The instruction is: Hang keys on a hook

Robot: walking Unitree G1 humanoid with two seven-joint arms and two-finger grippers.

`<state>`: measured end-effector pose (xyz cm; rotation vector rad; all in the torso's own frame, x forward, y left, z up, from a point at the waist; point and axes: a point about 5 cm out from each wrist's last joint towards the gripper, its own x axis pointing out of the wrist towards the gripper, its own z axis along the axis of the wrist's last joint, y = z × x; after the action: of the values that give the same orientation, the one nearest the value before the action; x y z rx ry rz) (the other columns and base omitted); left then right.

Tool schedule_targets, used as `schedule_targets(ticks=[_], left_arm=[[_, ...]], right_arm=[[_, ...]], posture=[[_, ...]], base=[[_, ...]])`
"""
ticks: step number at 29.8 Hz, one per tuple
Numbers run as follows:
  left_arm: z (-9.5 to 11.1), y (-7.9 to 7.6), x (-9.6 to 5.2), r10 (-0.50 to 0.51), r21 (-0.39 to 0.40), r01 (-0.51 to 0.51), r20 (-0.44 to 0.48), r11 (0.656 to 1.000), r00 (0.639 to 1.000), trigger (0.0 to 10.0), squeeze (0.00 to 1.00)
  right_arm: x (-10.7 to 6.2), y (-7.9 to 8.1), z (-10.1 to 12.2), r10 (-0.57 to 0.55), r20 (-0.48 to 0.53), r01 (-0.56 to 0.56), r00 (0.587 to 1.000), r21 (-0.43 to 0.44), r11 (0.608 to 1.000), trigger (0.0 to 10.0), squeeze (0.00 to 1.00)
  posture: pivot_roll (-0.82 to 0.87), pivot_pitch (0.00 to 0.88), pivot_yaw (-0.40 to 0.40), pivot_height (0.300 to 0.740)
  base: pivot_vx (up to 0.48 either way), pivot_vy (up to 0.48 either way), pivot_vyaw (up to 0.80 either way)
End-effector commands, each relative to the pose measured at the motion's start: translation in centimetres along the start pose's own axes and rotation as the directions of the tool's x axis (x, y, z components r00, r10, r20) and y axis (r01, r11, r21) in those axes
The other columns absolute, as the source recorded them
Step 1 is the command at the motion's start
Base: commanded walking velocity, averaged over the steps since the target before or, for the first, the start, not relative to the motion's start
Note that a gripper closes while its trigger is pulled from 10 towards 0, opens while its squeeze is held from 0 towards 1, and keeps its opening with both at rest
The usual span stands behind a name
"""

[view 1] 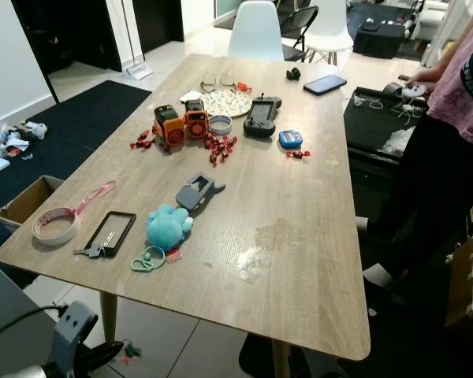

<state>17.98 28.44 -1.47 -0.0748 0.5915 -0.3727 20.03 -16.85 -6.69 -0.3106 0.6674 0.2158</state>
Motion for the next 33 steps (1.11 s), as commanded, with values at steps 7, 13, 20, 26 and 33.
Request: schedule_targets(ticks=[7, 13, 20, 26, 33], left_arm=[[-4.7, -1.2, 0.3, 0.203, -0.029, -0.211, -0.173, 0.977, 0.964, 0.0, 0.0], [-5.8, -2.3, 1.1, 0.265, -0.013, -0.273, -0.191, 0.962, 0.945, 10.0, 0.0], [-5.7, -3.5, 2.2, 0.265, 0.036, -0.263, -0.178, 0.964, 0.948, 10.0, 0.0], [-5.7, -5.2, 3.4, 0.24, 0.019, -0.24, -0.143, 0.971, 0.96, 10.0, 0.0], [-5.8, -6.3, 4.3, 0.235, -0.04, -0.243, -0.141, 0.969, 0.962, 10.0, 0.0]], right_arm=[[-0.2, 0.4, -0.6, 0.012, -0.019, -0.012, 1.0, 0.004, 1.0, 10.0, 0.0], [-0.3, 0.4, -0.7, 0.015, -0.027, -0.015, 1.0, 0.005, 1.0, 10.0, 0.0], [-0.4, 0.6, -1.3, 0.035, -0.063, -0.034, 0.997, 0.012, 0.999, 10.0, 0.0], [-0.6, 0.8, -1.8, 0.043, -0.085, -0.04, 0.995, 0.031, 0.999, 10.0, 0.0], [-0.6, 1.0, -1.8, 0.047, -0.095, -0.043, 0.994, 0.048, 0.998, 10.0, 0.0]], posture=[[0.03, 0.076, 0.015, 0.74], [0.03, 0.075, 0.015, 0.74], [0.03, 0.074, 0.013, 0.74], [0.03, 0.075, 0.016, 0.74], [0.03, 0.074, 0.019, 0.74]], base=[[0.0, 0.0, 0.0], [0.0, 0.0, 0.0], [0.0, 0.0, 0.0], [0.0, 0.0, 0.0], [0.0, 0.0, 0.0]])
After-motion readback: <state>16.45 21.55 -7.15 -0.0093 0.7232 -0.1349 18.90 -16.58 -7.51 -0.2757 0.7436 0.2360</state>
